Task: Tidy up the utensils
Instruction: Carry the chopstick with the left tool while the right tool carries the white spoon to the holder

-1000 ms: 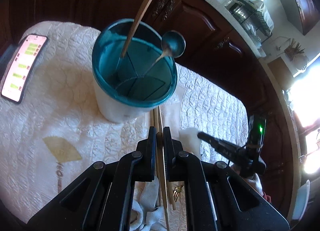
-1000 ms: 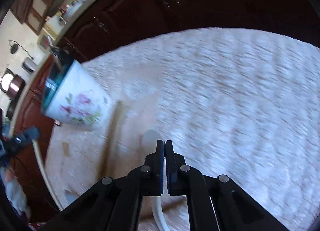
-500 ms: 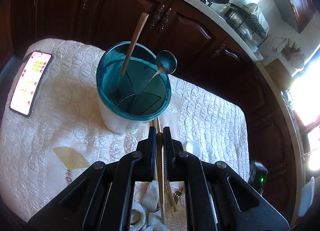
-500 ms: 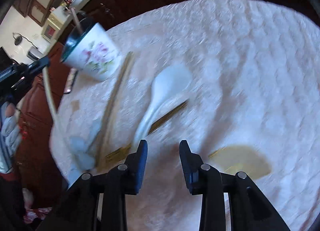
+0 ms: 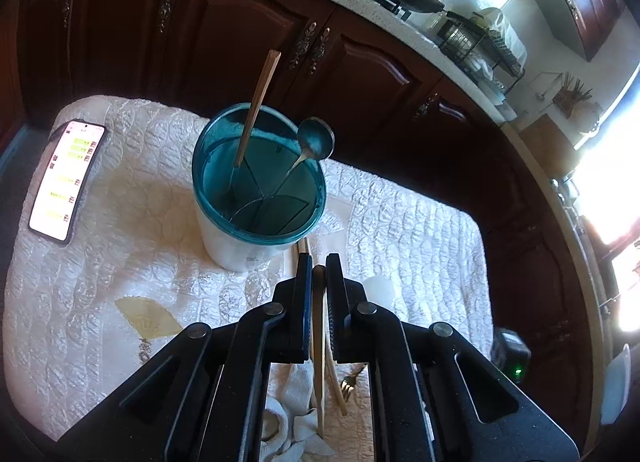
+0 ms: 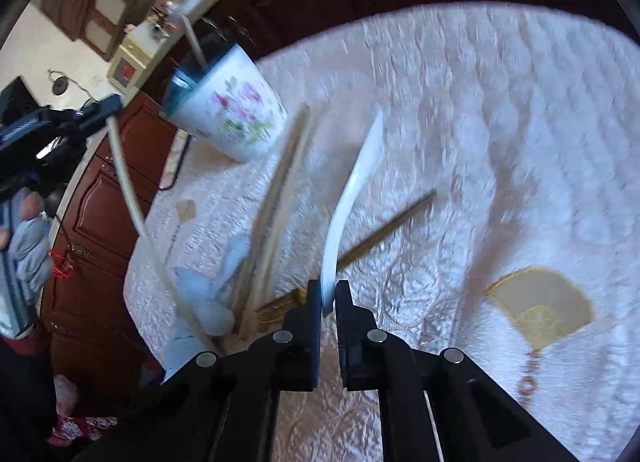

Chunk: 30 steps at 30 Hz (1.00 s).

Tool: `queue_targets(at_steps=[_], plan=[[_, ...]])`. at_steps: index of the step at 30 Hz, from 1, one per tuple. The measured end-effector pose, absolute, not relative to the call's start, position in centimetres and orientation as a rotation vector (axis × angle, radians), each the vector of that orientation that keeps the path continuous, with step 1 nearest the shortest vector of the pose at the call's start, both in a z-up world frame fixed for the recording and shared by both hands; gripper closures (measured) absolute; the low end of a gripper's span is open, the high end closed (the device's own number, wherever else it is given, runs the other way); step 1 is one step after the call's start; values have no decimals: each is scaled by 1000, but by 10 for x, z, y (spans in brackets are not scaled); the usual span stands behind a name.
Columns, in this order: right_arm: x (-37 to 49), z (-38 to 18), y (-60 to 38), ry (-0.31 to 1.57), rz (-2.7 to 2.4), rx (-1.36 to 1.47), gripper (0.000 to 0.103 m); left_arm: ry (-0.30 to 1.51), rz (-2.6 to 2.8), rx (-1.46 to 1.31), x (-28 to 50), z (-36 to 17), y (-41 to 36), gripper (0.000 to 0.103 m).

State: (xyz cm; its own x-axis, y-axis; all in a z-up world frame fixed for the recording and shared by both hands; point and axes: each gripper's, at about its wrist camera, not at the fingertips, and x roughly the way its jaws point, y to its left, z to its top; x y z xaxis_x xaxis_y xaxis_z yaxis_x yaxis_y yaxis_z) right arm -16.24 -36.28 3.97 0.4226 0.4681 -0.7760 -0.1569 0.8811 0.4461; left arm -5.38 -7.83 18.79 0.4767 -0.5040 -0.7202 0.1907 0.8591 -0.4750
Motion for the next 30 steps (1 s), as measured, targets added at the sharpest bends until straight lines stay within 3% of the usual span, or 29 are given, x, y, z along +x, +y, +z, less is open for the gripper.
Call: queue_targets(at_steps=[17, 21, 23, 25, 30], plan=[[-143, 164, -365, 796, 449, 306, 97, 851, -427, -336, -61, 260, -43, 98], [-147, 173, -360, 791, 466, 291, 97, 940, -388, -379, -59, 230, -33, 97], [-147, 170, -357, 801, 471, 297, 97, 993, -341, -404, -59, 206, -27, 79], [-148, 165, -355, 814, 475, 303, 97, 1075, -270, -455, -58, 170, -18, 71], [-151, 151, -355, 841, 474, 323, 97, 1236, -141, -538, -55, 87, -8, 70]])
